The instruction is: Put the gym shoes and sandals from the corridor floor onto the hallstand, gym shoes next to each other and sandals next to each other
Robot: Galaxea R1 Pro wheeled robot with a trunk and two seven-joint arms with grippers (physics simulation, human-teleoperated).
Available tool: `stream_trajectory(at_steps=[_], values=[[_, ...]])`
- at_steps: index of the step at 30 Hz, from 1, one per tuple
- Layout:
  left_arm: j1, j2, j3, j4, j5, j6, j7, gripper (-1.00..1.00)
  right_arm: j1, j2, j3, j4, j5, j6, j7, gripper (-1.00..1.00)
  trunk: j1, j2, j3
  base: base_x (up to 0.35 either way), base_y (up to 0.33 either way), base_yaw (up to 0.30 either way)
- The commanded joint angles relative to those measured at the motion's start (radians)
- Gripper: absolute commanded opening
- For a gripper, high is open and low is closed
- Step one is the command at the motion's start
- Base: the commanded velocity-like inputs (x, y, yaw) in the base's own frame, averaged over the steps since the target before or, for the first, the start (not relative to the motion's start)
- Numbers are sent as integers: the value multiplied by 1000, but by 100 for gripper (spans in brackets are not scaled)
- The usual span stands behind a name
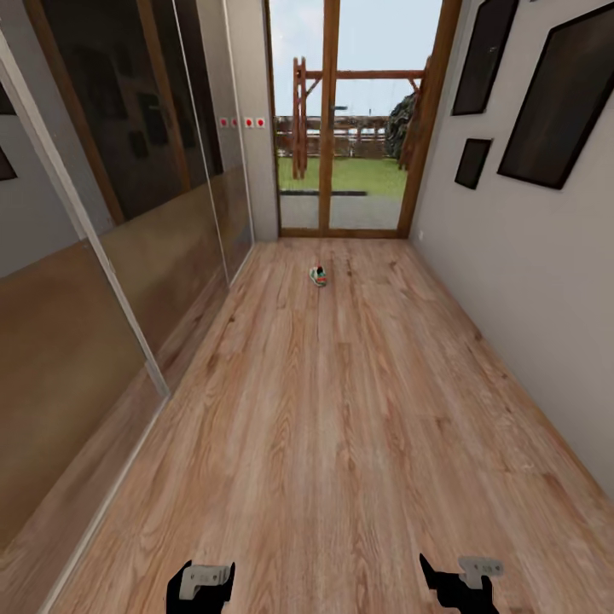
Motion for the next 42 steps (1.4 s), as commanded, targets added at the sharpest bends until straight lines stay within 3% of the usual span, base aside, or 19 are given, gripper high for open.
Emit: stream_trajectory(at_steps=[1,42], values=[[-1,-1,9,0,-9,-3,-6,100,0,0,-5,1,-8,-1,10,100,0,0,-1,343,0,0],[-1,-1,9,0,-9,-3,-6,100,0,0,-5,1,-8,-1,10,100,0,0,-1,343,0,0]])
